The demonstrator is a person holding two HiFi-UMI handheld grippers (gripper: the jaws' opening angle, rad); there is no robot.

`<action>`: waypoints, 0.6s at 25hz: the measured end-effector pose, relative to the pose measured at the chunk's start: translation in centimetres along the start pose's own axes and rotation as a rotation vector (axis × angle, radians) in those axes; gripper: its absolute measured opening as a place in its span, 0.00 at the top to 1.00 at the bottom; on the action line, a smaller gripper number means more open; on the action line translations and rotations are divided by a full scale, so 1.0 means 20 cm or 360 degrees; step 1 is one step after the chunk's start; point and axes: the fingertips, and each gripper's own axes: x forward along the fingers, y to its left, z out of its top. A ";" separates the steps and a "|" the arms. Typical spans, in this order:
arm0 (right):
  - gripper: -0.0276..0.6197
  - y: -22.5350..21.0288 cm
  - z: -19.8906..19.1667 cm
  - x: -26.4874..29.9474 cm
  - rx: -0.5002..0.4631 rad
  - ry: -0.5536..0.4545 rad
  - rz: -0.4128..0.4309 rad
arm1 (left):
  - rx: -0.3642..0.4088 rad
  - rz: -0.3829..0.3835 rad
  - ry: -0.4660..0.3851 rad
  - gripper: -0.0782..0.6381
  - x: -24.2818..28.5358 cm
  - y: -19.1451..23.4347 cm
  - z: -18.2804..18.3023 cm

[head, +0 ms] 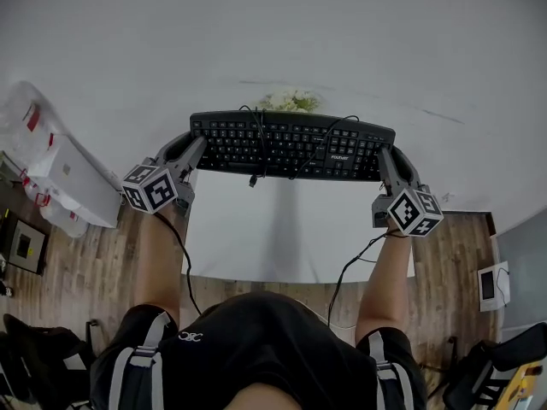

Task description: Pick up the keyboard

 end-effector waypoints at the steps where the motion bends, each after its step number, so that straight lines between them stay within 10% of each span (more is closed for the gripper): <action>1: 0.77 -0.01 0.01 -0.01 0.0004 -0.0009 -0.0001 | 0.0015 -0.0001 -0.0010 0.68 0.00 -0.01 0.01; 15: 0.77 0.00 -0.06 -0.01 0.0072 0.0029 -0.0006 | -0.0030 0.0008 0.0009 0.68 -0.03 -0.01 0.01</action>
